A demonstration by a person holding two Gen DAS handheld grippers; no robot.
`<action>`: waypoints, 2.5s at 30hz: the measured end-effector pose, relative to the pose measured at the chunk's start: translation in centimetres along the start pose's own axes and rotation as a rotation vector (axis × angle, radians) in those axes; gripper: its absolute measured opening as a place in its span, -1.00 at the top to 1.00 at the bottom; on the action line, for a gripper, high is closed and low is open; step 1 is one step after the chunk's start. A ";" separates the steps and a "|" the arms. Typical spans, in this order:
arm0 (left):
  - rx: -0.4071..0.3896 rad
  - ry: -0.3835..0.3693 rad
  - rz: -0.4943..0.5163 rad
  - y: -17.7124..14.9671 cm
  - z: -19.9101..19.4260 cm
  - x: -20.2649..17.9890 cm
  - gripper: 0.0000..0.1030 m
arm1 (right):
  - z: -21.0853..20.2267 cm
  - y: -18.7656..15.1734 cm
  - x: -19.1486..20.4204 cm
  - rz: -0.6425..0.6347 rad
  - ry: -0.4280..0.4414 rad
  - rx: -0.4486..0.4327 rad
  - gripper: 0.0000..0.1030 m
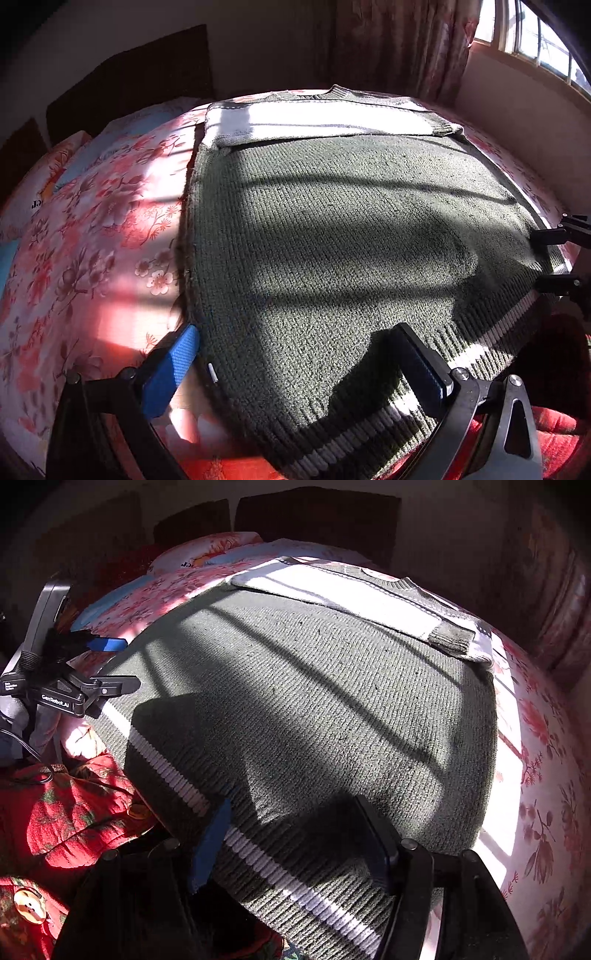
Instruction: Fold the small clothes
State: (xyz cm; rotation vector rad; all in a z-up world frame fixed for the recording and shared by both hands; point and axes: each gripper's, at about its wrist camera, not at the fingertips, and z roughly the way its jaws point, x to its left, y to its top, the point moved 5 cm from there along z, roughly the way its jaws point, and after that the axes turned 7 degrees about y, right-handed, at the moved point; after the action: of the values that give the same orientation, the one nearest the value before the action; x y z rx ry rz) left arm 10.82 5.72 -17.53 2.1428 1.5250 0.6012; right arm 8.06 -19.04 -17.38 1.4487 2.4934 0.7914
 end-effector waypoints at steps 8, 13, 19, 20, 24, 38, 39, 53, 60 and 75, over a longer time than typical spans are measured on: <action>0.006 0.027 -0.019 0.3 -0.7 0.8 -1.00 | -1.0 -0.3 0.1 -0.032 -0.002 0.063 -0.30; -0.130 0.042 0.012 6.6 -2.3 -0.8 -1.00 | -0.8 5.4 -1.4 -0.077 -0.084 -0.016 -0.29; -0.138 0.036 -0.006 14.5 2.9 -3.7 -1.00 | 4.3 13.7 -7.4 0.148 -0.071 -0.085 -0.29; -0.123 0.050 -0.026 15.2 4.3 -3.8 -1.00 | 5.3 14.4 -8.3 0.185 -0.088 -0.079 -0.29; 0.018 0.044 -0.070 14.8 9.6 -3.4 -1.00 | 7.8 15.4 -9.2 0.192 -0.119 -0.078 -0.40; 0.012 0.011 -0.045 12.2 8.2 -2.9 -1.00 | 2.1 6.0 -8.8 0.123 -0.119 -0.054 -0.43; 0.012 0.013 -0.046 12.0 8.0 -2.7 -1.00 | 1.7 5.3 -8.7 0.121 -0.116 -0.059 -0.43; 0.052 0.052 -0.063 7.9 5.5 -1.3 -1.00 | -0.6 1.5 -8.2 0.104 -0.132 -0.075 -0.47; 0.023 0.041 -0.050 4.8 3.4 -1.7 -1.00 | -0.9 1.0 -7.8 0.122 -0.159 -0.063 -0.49; -0.009 0.055 -0.090 4.6 3.2 -1.7 -1.00 | -0.4 1.2 -7.3 0.137 -0.155 -0.136 -0.80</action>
State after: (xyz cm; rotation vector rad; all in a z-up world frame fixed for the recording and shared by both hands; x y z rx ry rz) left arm 15.66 2.43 -17.67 2.0545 1.6351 0.6395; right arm 12.63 -24.92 -17.36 1.5804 2.2025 0.8193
